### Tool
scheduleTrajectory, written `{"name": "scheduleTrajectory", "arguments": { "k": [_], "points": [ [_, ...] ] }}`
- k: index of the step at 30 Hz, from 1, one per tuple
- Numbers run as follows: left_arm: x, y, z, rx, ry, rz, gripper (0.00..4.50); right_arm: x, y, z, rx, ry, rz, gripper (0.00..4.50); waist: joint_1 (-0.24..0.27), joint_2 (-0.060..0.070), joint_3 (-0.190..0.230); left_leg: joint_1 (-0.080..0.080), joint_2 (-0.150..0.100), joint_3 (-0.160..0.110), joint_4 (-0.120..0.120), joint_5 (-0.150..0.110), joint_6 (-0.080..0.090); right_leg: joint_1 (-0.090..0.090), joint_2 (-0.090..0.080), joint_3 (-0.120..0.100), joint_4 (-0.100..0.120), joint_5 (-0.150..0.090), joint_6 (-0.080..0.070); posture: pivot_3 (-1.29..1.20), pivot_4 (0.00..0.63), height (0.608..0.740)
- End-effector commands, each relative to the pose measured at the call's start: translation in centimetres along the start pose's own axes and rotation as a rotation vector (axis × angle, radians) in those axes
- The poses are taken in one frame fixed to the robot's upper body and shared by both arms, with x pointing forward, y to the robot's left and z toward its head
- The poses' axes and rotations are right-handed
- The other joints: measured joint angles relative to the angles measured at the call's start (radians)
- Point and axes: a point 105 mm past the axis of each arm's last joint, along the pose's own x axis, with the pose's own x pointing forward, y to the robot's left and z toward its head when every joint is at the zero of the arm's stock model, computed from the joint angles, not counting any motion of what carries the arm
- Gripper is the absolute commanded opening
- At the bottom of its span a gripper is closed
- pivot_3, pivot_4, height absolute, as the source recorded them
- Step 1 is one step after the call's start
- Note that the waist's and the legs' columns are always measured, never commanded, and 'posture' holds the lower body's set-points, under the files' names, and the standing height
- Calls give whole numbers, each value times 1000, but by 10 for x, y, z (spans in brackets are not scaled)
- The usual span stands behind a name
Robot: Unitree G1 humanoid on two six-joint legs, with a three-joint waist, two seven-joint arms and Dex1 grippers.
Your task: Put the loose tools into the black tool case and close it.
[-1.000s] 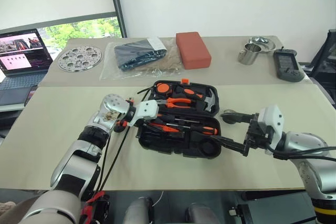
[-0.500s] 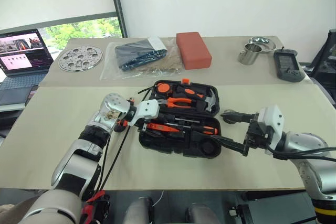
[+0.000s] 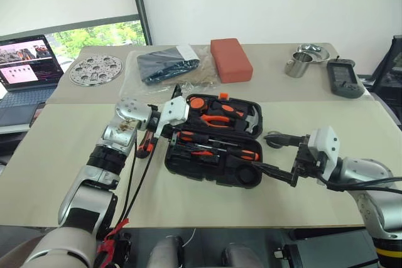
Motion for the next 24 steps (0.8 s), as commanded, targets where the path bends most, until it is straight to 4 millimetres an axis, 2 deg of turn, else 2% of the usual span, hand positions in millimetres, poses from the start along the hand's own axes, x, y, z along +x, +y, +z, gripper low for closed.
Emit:
{"name": "scheduleTrajectory", "arguments": {
  "k": [1, 7, 13, 22, 24],
  "points": [
    [1, 1, -12, -16, 3, 23, 2285, 1, 0, 8, -39, -32, 7, 4500, 1, 0, 0, 0, 0, 0, 0, 0, 0, 0, 0, 0, 0, 0, 0, 0, 150, 740],
    [5, -3, -32, -63, 29, -12, 55, 1, 0, 7, -42, -31, 6, 4500, 3, 0, 0, -1, 0, 0, 0, 0, 0, 0, 0, 0, 0, 0, 0, 0, 150, 740],
    [8, -8, -49, -94, 73, -42, 55, 0, 1, 6, -40, -28, 5, 4500, 2, 0, 0, -1, 0, 0, 0, 0, 0, 0, 0, 0, 0, 0, 0, 0, 150, 740],
    [11, -14, -63, -124, 98, -49, 55, -2, 1, 2, -39, -6, 1, 4500, 1, 0, 0, 0, 0, 0, 0, 0, 0, 0, 0, 0, 0, 0, 0, 0, 150, 740],
    [13, -14, -67, -189, 59, -22, 55, -2, 0, 2, -42, -4, 2, 4500, 1, 0, 0, 0, 0, 0, 0, 0, 0, 0, 0, 0, 0, 0, 0, 0, 150, 740]
  ]
}}
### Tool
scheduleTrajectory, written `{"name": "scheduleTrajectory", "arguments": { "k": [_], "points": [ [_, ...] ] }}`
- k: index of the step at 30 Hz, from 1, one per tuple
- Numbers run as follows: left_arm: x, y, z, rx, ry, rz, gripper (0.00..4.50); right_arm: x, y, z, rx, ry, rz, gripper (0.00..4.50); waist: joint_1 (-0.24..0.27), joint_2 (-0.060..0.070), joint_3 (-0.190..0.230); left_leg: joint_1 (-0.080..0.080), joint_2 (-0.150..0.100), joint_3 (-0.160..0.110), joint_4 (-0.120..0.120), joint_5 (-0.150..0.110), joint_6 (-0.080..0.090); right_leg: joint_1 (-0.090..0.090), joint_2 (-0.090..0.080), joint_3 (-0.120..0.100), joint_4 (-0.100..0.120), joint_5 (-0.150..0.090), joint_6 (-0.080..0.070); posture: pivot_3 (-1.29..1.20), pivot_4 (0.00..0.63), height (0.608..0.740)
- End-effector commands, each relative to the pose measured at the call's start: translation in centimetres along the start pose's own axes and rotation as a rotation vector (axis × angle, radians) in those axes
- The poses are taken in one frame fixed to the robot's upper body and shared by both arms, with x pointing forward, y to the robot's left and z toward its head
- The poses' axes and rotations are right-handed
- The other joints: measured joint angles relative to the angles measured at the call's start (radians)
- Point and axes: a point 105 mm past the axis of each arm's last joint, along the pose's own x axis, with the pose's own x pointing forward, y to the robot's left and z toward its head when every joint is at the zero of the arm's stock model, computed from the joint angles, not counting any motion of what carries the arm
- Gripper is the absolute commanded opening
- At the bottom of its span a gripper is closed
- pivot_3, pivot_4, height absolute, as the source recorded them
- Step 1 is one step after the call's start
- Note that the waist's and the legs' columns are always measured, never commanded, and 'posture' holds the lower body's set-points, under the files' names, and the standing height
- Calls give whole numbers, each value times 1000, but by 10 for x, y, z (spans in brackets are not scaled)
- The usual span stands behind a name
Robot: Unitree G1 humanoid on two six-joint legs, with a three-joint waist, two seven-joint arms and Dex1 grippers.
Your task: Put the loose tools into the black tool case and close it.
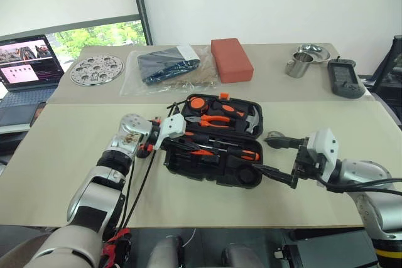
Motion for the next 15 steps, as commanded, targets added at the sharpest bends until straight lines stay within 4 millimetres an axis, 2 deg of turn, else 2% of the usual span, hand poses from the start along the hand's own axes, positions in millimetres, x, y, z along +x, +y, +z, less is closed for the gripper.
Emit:
{"name": "scheduleTrajectory", "arguments": {
  "k": [1, 5, 7, 13, 15],
  "points": [
    [3, 1, -9, -103, -45, 34, 55, 0, -1, 9, -52, -23, 4, 4500, 1, 1, -1, 0, 0, 0, 0, 0, 0, 0, 0, 0, 0, 0, 0, 0, 150, 740],
    [4, -7, -28, -135, -15, 42, 55, 0, -1, 10, -57, -22, 4, 4500, -1, 1, -1, 0, 0, 0, 0, 0, 0, 0, 0, 0, 0, 0, 0, 0, 150, 740],
    [3, -8, -31, -130, -17, 54, 55, -1, -1, 10, -58, -20, 3, 4500, -3, 0, -2, 1, 0, 0, 0, 0, 0, 0, 0, 0, 0, 0, 0, 0, 150, 740],
    [-5, 7, -3, -69, -143, 122, 55, -2, -1, 10, -58, -17, 3, 4500, -4, 1, -2, 1, 0, 0, 1, 0, 0, 0, 0, 0, 4, 0, 0, 0, 150, 740],
    [-19, 19, 13, -48, -202, 203, 55, 0, -1, 10, -60, -21, 8, 4500, -4, 1, -2, 1, 0, 0, 1, 0, 0, -1, 0, 0, 5, 0, 0, 0, 150, 740]
  ]
}}
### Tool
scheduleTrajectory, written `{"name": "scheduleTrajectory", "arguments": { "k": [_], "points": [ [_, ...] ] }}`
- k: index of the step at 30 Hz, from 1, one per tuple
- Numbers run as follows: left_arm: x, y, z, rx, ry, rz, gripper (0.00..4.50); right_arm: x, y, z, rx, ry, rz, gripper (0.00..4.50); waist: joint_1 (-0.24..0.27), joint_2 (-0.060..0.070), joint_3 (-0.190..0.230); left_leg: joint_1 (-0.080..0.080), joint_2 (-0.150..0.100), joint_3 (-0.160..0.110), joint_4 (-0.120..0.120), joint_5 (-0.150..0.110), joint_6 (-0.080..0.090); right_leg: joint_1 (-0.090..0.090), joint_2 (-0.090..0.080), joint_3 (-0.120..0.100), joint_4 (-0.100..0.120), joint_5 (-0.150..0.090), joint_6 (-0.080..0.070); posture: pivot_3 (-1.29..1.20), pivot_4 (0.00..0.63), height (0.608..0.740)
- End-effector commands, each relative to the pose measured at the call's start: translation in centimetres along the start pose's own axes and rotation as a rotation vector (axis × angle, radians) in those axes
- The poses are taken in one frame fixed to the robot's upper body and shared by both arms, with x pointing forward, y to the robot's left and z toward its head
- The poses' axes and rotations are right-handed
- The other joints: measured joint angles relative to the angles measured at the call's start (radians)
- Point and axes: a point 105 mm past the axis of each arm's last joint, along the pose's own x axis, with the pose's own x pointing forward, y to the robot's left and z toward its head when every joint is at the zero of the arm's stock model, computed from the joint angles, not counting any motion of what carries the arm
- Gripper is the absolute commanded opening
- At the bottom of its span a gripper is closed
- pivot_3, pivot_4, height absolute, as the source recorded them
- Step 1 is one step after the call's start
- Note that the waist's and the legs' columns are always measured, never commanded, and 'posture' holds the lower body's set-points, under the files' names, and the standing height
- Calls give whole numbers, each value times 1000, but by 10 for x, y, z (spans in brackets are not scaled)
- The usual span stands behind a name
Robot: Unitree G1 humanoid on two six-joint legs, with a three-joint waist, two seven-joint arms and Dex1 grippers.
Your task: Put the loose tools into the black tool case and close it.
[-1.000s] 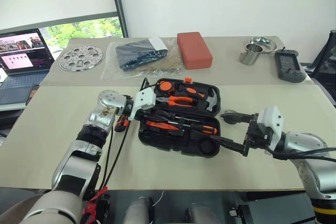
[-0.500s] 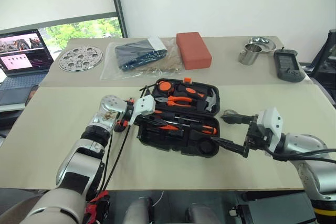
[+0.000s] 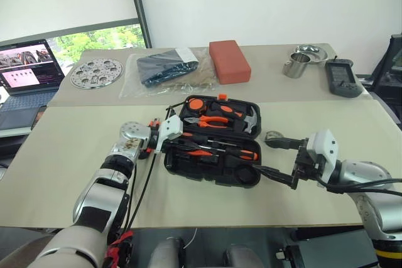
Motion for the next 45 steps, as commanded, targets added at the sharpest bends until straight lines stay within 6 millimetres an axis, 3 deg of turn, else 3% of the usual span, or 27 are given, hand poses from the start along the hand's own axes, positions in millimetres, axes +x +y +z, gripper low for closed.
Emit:
{"name": "scheduleTrajectory", "arguments": {
  "k": [1, 4, 6, 9, 11, 14, 18, 21, 28, 39, 42, 45],
  "points": [
    [-22, 18, 31, 27, -125, 134, 55, 1, -1, 12, -59, -30, 11, 4500, 0, 0, 0, 0, 0, 0, 0, 0, 0, -1, 0, 0, 1, 0, 0, 0, 150, 740],
    [-37, 19, 42, 17, -179, 187, 767, 3, -1, 12, -59, -35, 16, 4500, -1, 0, 1, -1, 1, 0, 0, 0, 0, -2, 1, 0, 2, 0, 0, 0, 150, 740],
    [-47, 21, 49, 27, -206, 248, 1555, 5, -1, 12, -58, -40, 20, 4500, 2, 0, 0, 0, 1, 0, 0, 0, -1, -1, 0, 0, 2, 0, 0, 0, 150, 740],
    [-81, 29, 61, 43, -276, 490, 2647, 11, -2, 19, -49, -85, 26, 4500, 1, 0, 0, 0, 1, 0, 0, 0, -1, -1, 0, 0, 2, 0, 0, 0, 150, 740],
    [-96, 31, 60, 23, -276, 614, 3465, 13, -3, 23, -45, -108, 28, 4500, 1, 0, 0, 0, 2, -1, 0, 0, -1, -1, 0, 0, 3, 0, 0, 0, 150, 740],
    [-112, 23, 42, -69, -209, 778, 4483, 16, -6, 27, -41, -128, 28, 4500, 0, 0, 0, 1, 2, -1, 0, 0, -1, 0, -1, 0, 3, 0, 0, 0, 150, 740],
    [-130, 14, -1, -204, -5, 1027, 4483, 17, -7, 26, -45, -121, 47, 4500, 4, 0, 0, 2, 2, -1, -1, 0, -1, 1, -2, 1, 3, 0, 0, 0, 150, 740],
    [-127, 8, -23, -297, 82, 1126, 4483, 19, -9, 27, -49, -121, 59, 4500, 11, -1, 1, 2, 1, -2, -1, 0, -1, 1, -2, 0, 2, 0, 0, 0, 150, 740],
    [-95, 0, -30, -361, 112, 1107, 4483, 20, -10, 29, -65, -114, 70, 4500, 15, -1, 1, 2, 1, -1, -1, 1, -1, 1, -3, 0, 2, 0, 0, 0, 150, 740],
    [-85, 1, -49, -446, 199, 1138, 4483, 16, -7, 29, -72, -108, 53, 4500, 11, -1, 1, 2, 1, -1, -2, 1, -2, 1, -2, 1, 2, 0, 0, 0, 150, 740],
    [-85, 0, -56, -495, 201, 1147, 3716, 15, -8, 31, -70, -118, 38, 4500, 11, -1, 1, 3, 1, -1, -2, 1, -2, 1, -3, 1, 2, 0, 0, 0, 150, 740],
    [-85, -1, -57, -502, 201, 1138, 2540, 15, -10, 34, -58, -149, 18, 4500, 9, -1, 1, 4, 1, -1, -2, 1, -2, 2, -3, 1, 2, 0, 0, 0, 150, 740]
  ]
}}
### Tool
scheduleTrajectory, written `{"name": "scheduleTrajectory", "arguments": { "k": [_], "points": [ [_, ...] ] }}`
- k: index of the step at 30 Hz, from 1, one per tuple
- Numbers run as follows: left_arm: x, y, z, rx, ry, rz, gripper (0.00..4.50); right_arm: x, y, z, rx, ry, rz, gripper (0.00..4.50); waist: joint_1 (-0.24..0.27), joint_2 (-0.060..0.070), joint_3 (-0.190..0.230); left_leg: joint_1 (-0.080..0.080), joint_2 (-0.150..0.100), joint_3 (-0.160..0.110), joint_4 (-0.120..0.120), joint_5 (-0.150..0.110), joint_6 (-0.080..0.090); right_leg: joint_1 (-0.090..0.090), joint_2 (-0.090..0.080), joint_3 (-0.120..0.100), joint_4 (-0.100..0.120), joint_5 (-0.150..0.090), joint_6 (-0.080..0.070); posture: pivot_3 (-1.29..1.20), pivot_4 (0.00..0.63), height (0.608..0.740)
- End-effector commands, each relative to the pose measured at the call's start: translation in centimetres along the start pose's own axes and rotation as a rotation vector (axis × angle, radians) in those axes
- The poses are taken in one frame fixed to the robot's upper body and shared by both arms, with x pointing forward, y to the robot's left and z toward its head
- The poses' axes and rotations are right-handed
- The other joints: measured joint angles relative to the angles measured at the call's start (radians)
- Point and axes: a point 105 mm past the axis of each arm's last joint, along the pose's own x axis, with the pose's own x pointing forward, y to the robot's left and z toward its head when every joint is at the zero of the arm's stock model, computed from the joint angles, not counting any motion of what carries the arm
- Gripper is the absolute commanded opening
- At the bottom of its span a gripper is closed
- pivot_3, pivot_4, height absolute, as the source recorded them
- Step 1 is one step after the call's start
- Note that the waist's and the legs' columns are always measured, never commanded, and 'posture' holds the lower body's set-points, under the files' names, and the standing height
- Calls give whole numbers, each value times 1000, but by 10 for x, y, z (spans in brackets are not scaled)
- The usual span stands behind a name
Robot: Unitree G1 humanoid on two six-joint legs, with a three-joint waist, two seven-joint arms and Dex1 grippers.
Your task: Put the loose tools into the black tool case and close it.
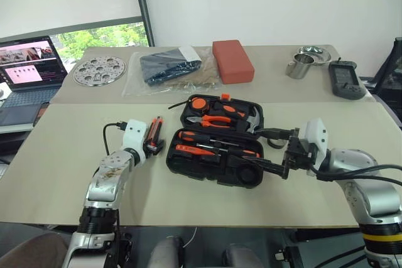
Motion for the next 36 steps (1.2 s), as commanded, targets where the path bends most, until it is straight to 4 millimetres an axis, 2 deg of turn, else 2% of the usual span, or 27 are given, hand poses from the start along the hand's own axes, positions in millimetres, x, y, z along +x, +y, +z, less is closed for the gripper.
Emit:
{"name": "scheduleTrajectory", "arguments": {
  "k": [1, 3, 5, 8, 11, 12, 15, 17, 22, 26, 30, 36],
  "points": [
    [0, 8, -7, -12, 36, 27, 2121, -4, -4, 17, -39, -69, -38, 4500, -4, 0, 0, 1, 0, 0, 0, 0, 0, 0, 0, 0, 0, 0, 0, 0, 150, 740],
    [0, 8, -7, -13, 36, 28, 1796, -4, -4, 18, -39, -71, -36, 4500, -6, -1, 0, 1, 0, 0, 0, 0, 0, 0, 0, 0, 0, 0, 0, 0, 150, 740],
    [0, 8, -3, -17, 11, 21, 1796, -3, -4, 18, -40, -70, -36, 4500, -7, -1, 0, 1, 0, 0, 0, 0, -1, 0, 0, 0, 0, 0, 0, 0, 150, 740],
    [-3, 7, 27, 8, -147, -44, 1796, -4, -5, 17, -41, -63, -37, 4500, -7, 0, 0, 1, 0, 0, 0, 0, -1, 0, 0, 0, 0, 0, 0, 0, 150, 740],
    [-12, -4, 59, 80, -314, -203, 1796, -5, -6, 15, -42, -52, -41, 4500, -6, -2, 1, 0, 0, 0, -1, 1, -2, -1, 0, 0, 0, 0, 0, 0, 150, 740],
    [-14, -6, 64, 102, -341, -237, 1796, -6, -6, 14, -42, -49, -42, 4500, -6, -2, 1, -1, 0, 0, -1, 1, -2, -1, 0, 0, 0, 0, 0, 0, 150, 740],
    [-32, -21, 84, 253, -430, -480, 1796, -12, -5, 7, -22, -14, -27, 4500, -5, -1, 1, -1, 0, 1, -2, 1, -2, -1, 0, -1, -2, 0, 0, 0, 150, 740],
    [-39, -29, 89, 344, -442, -604, 1796, -16, -2, 3, -11, 16, -7, 4500, -3, -1, 1, -2, 0, 1, -2, 1, -2, 0, 0, -1, -5, 0, 0, 0, 150, 740],
    [-53, -57, 81, 517, -393, -932, 1796, -20, 3, 0, 9, 40, 20, 4500, -4, -1, 1, -2, 0, 2, -3, 1, -2, 0, 0, -1, -7, 0, 0, 0, 150, 740],
    [-57, -76, 62, 661, -303, -1119, 1796, -22, 6, -1, 12, 47, 15, 4500, -6, -1, 1, -4, 0, 2, -2, 0, -1, -1, 0, -1, -7, 0, 0, 0, 150, 740],
    [-51, -85, 47, 752, -212, -1220, 1796, -23, 6, -2, 9, 52, 5, 4500, -8, -1, 1, -4, 0, 2, -2, 0, 0, -1, 1, -1, -7, 0, 0, 0, 150, 740],
    [-36, -92, 42, 842, -112, -1286, 1796, -22, 5, -1, 3, 45, -7, 4500, -6, -1, 1, -5, 0, 1, -1, 0, 1, -1, 1, -1, -7, 0, 0, 0, 150, 740]
  ]
}}
